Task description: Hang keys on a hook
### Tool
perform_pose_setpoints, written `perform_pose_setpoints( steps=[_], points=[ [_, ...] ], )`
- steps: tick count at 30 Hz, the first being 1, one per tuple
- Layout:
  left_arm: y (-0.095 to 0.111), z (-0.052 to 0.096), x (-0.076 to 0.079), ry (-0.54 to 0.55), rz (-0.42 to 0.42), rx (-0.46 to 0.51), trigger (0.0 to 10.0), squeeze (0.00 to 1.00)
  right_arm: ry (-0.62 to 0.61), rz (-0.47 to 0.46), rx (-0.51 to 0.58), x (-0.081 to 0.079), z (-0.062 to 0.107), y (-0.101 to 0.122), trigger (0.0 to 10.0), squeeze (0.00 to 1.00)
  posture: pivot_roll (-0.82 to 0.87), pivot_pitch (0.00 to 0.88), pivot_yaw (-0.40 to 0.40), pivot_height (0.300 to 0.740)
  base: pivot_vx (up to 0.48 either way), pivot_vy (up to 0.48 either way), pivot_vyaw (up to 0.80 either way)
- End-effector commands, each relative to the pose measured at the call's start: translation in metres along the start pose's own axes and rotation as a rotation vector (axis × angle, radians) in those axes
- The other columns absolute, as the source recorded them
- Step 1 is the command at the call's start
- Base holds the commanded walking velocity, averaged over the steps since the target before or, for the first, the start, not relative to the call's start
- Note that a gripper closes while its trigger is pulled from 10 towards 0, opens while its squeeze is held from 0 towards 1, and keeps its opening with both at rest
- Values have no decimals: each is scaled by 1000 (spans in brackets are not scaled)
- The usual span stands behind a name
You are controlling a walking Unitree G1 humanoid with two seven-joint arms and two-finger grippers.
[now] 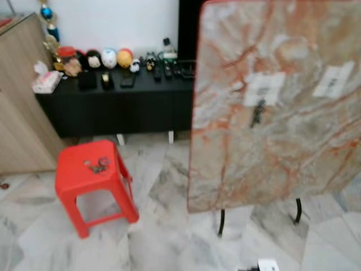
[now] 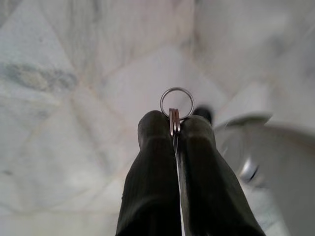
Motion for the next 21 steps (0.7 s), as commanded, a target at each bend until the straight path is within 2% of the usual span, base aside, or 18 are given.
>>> perform_pose_setpoints(
  steps=[1,3,6,9,14,20,21],
  points=[
    [-1,3,-14,27,15,-14,10000,0,2,8,25,-3,-1,10,10000,0,-14,0,-15,740,0,-409,800],
    [1,3,-15,29,17,-11,10000,0,1,-1,21,-3,-1,9,10000,0,-14,0,-16,740,0,-412,619],
    [-1,2,-13,33,17,-20,10000,0,-2,-24,20,-3,-1,9,10000,0,-17,0,-13,740,0,-424,0],
    [-7,1,-4,28,13,-34,10000,0,0,-20,19,-3,-1,9,10000,0,-18,0,-12,740,0,-429,0],
    [-17,-3,27,-4,-1,-46,10000,0,5,-27,20,-4,-1,10,10000,0,-18,0,-12,740,0,-428,0],
    [-13,-5,38,-15,-14,-40,10000,0,6,-23,20,-5,-1,10,10000,0,-19,0,-11,740,0,-428,0],
    [-13,-4,35,-13,-14,-41,10000,0,6,-27,20,-5,-1,10,10000,0,-21,0,-10,740,0,-431,0]
  ],
)
Point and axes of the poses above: a point about 5 cm out from each wrist's last joint towards the gripper, its own z axis pointing back from the gripper into the wrist, its own y axis along the axis of the wrist's last joint, x = y × z, the point moved 3 cm from there along -z, pointing out of the wrist towards the gripper, and after that the axes turned 14 degrees about z, right-handed, at the moved point
